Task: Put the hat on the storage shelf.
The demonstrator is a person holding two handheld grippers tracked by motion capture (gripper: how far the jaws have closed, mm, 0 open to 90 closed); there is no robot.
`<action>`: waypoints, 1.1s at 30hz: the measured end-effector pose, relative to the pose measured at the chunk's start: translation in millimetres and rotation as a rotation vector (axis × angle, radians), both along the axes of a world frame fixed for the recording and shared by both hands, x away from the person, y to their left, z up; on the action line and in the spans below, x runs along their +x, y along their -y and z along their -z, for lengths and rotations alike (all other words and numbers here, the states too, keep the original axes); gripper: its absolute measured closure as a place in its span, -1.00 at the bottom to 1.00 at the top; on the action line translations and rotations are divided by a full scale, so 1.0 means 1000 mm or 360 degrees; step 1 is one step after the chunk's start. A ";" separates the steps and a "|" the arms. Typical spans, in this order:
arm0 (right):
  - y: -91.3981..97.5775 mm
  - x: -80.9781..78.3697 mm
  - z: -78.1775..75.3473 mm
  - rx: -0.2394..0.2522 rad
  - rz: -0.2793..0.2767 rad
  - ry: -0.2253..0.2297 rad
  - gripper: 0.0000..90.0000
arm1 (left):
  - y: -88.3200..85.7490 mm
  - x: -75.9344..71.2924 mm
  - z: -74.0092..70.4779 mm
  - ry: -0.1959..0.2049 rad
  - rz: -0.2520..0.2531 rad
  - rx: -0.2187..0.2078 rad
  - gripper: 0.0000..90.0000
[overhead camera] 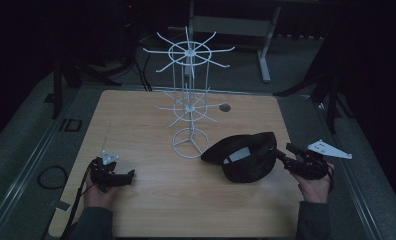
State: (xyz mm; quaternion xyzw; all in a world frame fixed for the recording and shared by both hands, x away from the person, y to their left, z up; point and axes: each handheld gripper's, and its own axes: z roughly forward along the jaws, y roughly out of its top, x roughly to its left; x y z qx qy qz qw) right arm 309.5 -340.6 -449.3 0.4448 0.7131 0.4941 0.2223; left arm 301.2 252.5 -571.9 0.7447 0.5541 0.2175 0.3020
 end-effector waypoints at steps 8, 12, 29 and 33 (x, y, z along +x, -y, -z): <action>-0.005 0.012 0.007 0.0009 0.0009 -0.0020 -0.21 | 0.000 0.000 0.000 0.0000 0.0001 -0.0001 -0.94; -0.005 0.018 0.011 0.0015 0.0039 -0.0026 -0.23 | 0.000 0.000 0.000 0.0001 0.0000 -0.0001 -0.94; -0.013 0.032 0.019 0.0314 0.0008 0.0120 -0.24 | 0.000 0.000 0.000 0.0001 0.0001 -0.0001 -0.94; -0.016 0.034 0.020 0.0409 -0.0015 0.0132 -0.22 | 0.000 0.000 0.000 0.0001 -0.0001 -0.0001 -0.94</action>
